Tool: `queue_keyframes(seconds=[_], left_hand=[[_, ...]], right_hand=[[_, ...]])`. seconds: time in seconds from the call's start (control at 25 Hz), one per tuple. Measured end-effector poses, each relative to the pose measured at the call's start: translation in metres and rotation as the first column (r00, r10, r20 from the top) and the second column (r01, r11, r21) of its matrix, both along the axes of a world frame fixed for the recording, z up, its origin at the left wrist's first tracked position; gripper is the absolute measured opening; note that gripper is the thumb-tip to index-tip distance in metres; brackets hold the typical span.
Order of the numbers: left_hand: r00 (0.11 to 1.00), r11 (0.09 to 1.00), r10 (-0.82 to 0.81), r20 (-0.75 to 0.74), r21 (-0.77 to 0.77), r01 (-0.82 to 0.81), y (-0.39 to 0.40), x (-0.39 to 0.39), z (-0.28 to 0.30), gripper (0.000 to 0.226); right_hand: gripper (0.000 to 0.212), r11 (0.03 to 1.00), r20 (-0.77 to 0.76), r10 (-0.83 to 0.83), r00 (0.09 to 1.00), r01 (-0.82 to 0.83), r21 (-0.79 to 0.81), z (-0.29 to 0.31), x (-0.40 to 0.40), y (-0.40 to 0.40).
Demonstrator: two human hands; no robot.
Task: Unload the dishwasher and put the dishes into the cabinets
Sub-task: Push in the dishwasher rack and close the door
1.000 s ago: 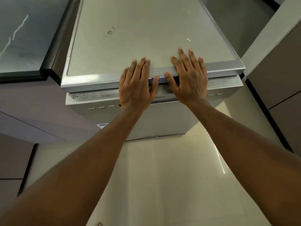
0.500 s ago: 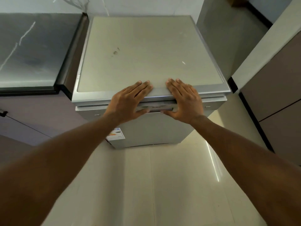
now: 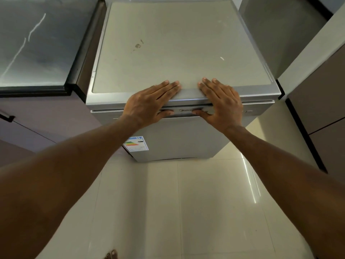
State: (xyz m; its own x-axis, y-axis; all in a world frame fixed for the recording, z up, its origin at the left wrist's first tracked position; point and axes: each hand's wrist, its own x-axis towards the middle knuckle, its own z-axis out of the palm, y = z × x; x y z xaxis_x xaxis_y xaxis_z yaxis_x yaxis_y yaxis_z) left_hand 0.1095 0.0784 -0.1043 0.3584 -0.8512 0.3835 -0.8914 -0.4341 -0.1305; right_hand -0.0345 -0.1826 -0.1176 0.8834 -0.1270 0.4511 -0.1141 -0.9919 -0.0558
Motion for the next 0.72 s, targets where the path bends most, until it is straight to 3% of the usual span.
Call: queue_keyframes(seconds=[0.44,0.56,0.72], left_hand=[[1.0,0.997,-0.012,0.01,-0.078,0.013,-0.004,0.0,-0.004,0.066],[1.0,0.987,0.019,0.011,-0.159,-0.017,-0.012,-0.008,-0.002,0.068],[0.994,0.973,0.109,-0.002,-0.205,-0.107,-0.012,-0.018,-0.001,0.069]], right_hand=[[0.077,1.0,0.103,-0.004,0.995,0.003,0.015,-0.005,0.002,0.004],[0.075,1.0,0.137,0.01,0.99,-0.007,-0.02,-0.002,0.005,0.003],[0.071,0.999,0.146,-0.012,0.989,0.005,0.05,-0.002,0.003,0.015]])
